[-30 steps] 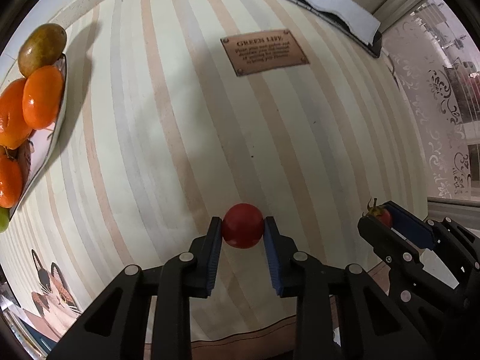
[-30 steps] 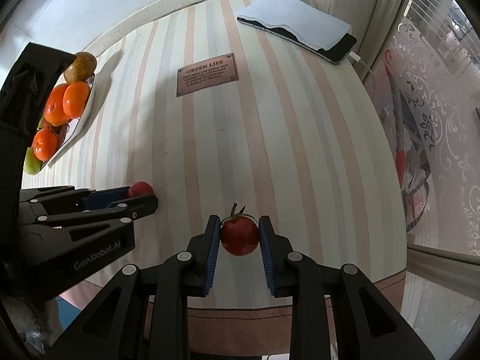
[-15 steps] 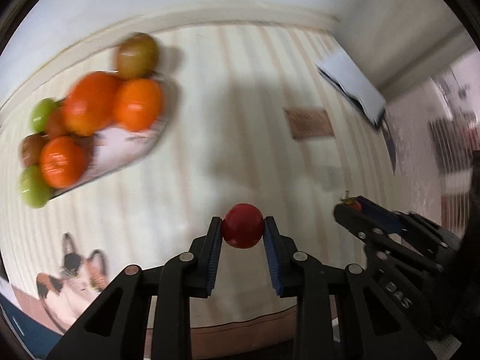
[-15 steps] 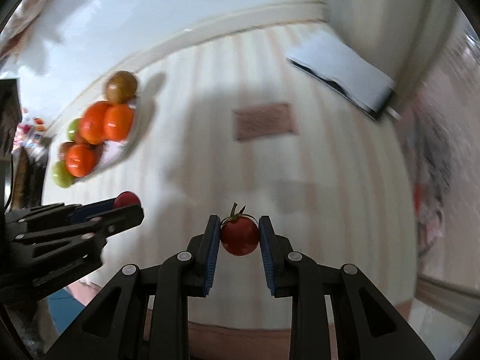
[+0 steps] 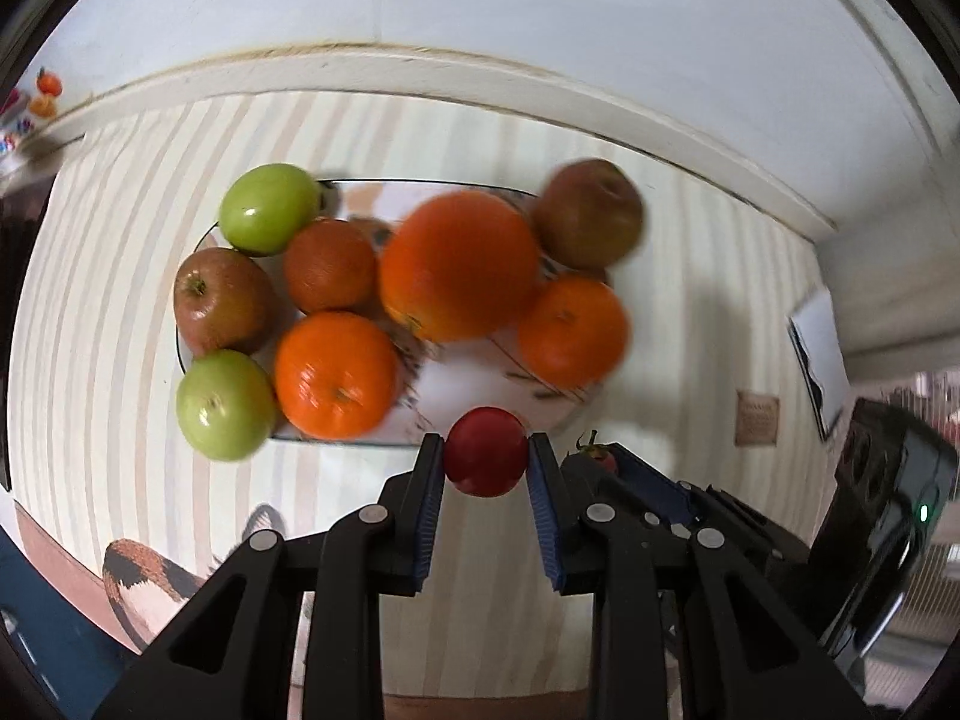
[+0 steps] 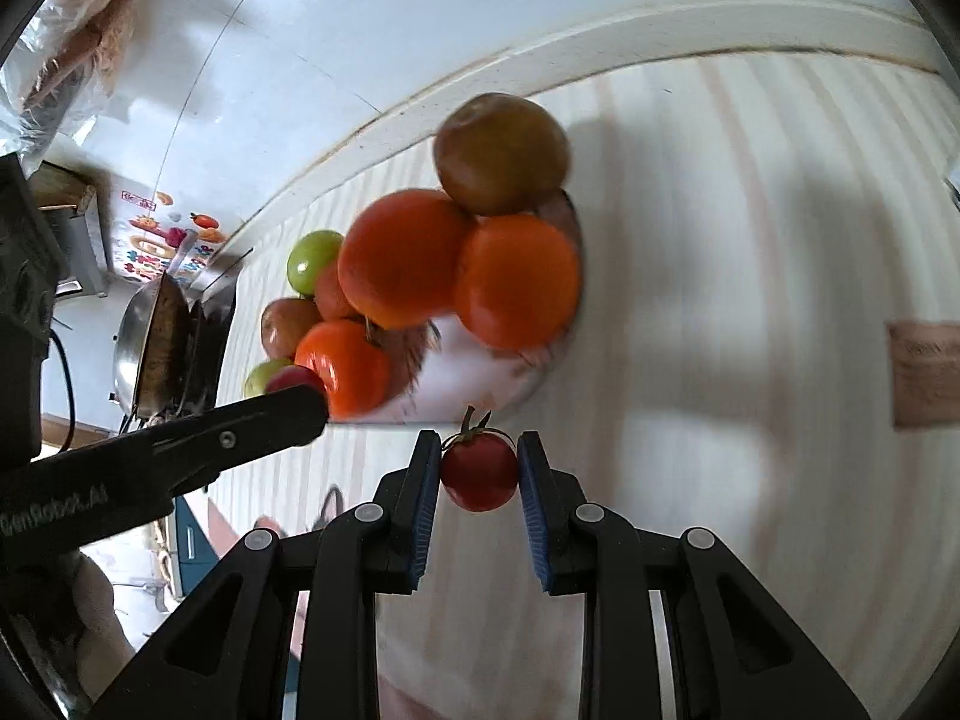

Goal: Organize fruits

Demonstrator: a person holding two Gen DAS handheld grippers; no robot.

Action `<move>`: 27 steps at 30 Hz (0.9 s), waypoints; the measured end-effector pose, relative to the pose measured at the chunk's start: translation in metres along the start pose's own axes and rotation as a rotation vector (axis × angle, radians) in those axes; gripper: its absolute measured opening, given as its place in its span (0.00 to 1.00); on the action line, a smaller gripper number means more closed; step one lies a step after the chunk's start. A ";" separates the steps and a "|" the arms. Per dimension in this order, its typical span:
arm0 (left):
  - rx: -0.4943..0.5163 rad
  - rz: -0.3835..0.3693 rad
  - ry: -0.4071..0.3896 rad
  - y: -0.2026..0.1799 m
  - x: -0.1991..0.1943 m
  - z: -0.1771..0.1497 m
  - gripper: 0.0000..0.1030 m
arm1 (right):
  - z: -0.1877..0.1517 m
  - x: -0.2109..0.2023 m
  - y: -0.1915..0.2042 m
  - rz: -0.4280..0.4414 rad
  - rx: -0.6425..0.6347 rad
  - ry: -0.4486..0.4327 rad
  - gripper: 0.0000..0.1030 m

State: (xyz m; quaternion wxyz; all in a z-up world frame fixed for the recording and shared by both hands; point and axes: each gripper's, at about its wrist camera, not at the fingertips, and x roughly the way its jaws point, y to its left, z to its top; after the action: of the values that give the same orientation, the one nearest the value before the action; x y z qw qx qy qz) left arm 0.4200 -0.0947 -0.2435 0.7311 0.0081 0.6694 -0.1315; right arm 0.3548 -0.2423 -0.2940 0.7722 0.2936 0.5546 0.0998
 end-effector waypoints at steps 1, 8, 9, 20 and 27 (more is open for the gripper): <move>-0.003 0.001 0.006 0.003 0.003 0.004 0.24 | 0.003 0.005 0.002 -0.006 -0.003 -0.001 0.28; -0.034 0.010 0.059 0.012 0.019 0.016 0.25 | 0.020 0.039 -0.001 0.001 0.037 0.038 0.29; -0.040 0.004 0.062 0.012 0.019 0.016 0.25 | 0.022 0.039 -0.002 0.009 0.042 0.036 0.34; -0.062 0.073 -0.062 0.022 -0.011 0.004 0.83 | 0.022 -0.004 0.010 -0.171 -0.077 0.036 0.89; -0.096 0.157 -0.146 0.037 -0.034 -0.020 0.92 | 0.019 -0.034 0.037 -0.319 -0.219 -0.025 0.94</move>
State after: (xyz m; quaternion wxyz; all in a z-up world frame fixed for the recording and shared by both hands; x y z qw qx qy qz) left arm 0.4058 -0.0494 -0.2187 0.7855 0.0158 0.6172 -0.0417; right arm 0.3663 -0.2359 -0.2418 0.8123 0.1175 0.5704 0.0323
